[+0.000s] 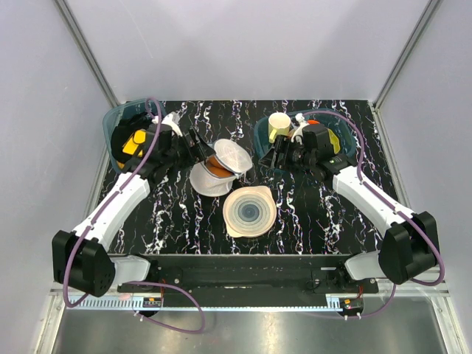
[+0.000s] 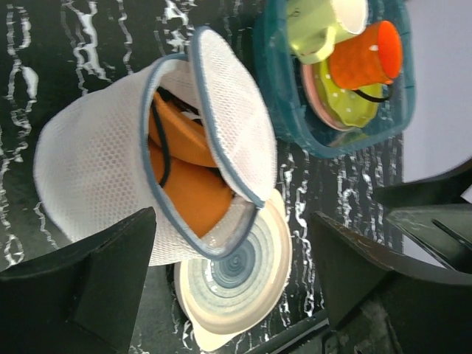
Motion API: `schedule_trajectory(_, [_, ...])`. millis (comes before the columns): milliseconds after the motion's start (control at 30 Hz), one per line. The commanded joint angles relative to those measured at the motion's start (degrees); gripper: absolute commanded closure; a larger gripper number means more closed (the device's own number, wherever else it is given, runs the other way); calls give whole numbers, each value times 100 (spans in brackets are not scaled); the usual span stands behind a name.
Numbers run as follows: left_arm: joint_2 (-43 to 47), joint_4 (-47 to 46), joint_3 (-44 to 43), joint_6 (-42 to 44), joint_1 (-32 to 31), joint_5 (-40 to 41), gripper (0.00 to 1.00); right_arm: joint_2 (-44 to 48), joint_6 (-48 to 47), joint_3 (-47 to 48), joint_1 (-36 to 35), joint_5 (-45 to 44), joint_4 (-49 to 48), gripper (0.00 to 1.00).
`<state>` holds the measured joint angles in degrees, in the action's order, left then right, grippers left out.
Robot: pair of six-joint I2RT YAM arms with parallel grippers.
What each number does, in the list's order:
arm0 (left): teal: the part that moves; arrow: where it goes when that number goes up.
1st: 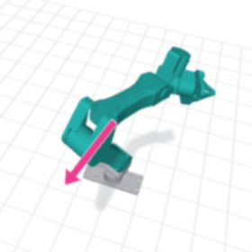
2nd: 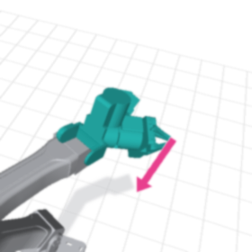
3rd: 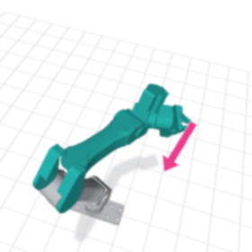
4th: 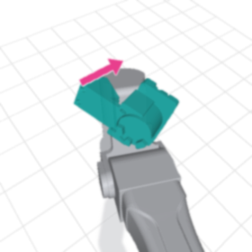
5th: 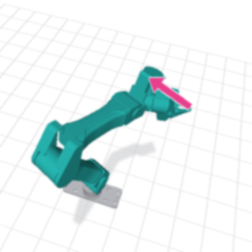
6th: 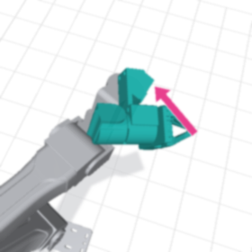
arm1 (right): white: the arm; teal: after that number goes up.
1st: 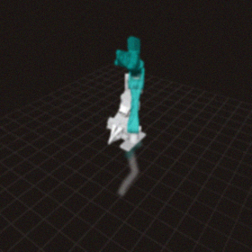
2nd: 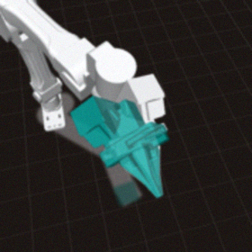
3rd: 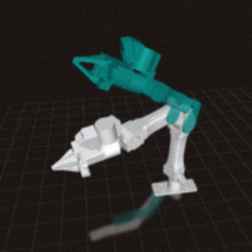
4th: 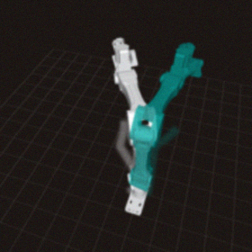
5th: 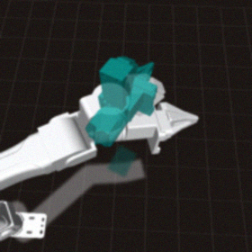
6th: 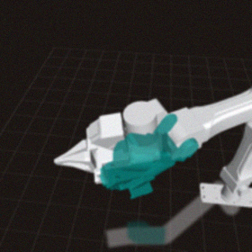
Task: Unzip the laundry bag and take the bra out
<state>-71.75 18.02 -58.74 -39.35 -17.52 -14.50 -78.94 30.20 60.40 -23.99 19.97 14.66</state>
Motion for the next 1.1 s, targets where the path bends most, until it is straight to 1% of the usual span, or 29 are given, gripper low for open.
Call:
schedule_trajectory(0, [-120,412,-384,393,29,728,14,45,-49,287,-9,-54,-33,25])
schedule_trajectory(100, [-234,361,-322,455,55,967,16,-60,-154,489,-220,-255,46,24])
schedule_trajectory(133, [-296,343,-322,455,56,967,20,-139,-224,586,-325,-561,159,24])
schedule_trajectory(167, [-435,282,-322,446,64,871,24,-209,-294,709,-622,-738,221,24])
schedule_trajectory(200, [-498,237,-314,420,56,801,28,-288,-425,945,-746,-905,292,24])
schedule_trajectory(233, [-559,202,-313,402,64,730,46,-480,-479,1078,-878,-1203,397,23])
schedule_trajectory(333, [-735,123,-278,314,73,528,80,-920,-699,1552,-1300,-1669,512,23])
schedule_trajectory(367, [-753,88,-270,314,91,406,98,-1026,-795,1658,-1475,-1758,529,23])
schedule_trajectory(400, [-762,70,-252,297,99,335,100,-1140,-926,1903,-1564,-1881,573,23])
schedule_trajectory(567, [-727,-18,-190,262,143,-34,100,-1835,-1138,2528,-1881,-2356,609,23])
schedule_trajectory(700, [-700,-123,-112,156,152,-219,100,-2476,-1183,3142,-1960,-2375,705,22])
schedule_trajectory(933, [-709,-255,3,77,152,-387,100,-3119,-1253,3592,-2145,-2383,793,23])
schedule_trajectory(967, [-701,-255,3,77,152,-413,100,-3154,-1253,3601,-2154,-2427,802,26])
schedule_trajectory(1033, [-692,-255,20,77,152,-404,100,-3128,-1235,3532,-2154,-2628,767,38])
schedule_trajectory(1067, [-674,-238,21,86,152,-396,100,-3076,-1244,3340,-2154,-2699,706,56])
